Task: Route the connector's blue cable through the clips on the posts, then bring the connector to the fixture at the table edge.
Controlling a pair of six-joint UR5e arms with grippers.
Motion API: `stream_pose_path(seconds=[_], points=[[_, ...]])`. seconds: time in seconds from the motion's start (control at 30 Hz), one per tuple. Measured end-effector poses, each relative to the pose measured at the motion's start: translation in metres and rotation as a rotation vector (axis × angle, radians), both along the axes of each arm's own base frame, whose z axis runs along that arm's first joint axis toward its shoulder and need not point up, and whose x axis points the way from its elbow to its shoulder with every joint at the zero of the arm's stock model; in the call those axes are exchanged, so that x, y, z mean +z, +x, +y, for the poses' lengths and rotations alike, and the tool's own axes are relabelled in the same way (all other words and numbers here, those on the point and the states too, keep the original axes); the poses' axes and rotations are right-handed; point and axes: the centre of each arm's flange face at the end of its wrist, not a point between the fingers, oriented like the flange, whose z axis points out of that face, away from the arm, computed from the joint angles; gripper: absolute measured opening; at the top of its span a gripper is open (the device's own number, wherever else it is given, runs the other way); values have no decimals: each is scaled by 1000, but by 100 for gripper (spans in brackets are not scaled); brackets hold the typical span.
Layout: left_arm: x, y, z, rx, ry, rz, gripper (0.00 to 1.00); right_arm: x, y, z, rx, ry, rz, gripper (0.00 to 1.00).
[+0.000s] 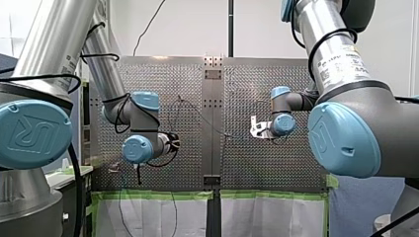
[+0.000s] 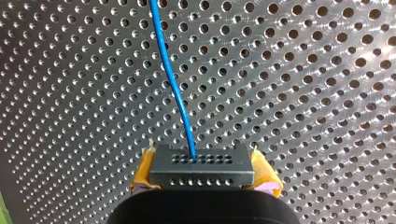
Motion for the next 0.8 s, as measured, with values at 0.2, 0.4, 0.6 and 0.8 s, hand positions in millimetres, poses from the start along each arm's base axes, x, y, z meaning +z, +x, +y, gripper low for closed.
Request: stream_pose_path(seconds=[0.2, 0.4, 0.6, 0.8], points=[[-5, -6, 5, 2, 41, 18, 98, 0, 0, 0, 0, 0, 0, 17], [-1, -1, 2, 0, 20, -6, 98, 0, 1, 0, 1, -3, -1, 17], [6, 7, -5, -1, -20, -51, 98, 0, 0, 0, -1, -1, 0, 17], [6, 8, -5, 4, -14, -52, 98, 4, -4, -3, -12, -2, 2, 17]])
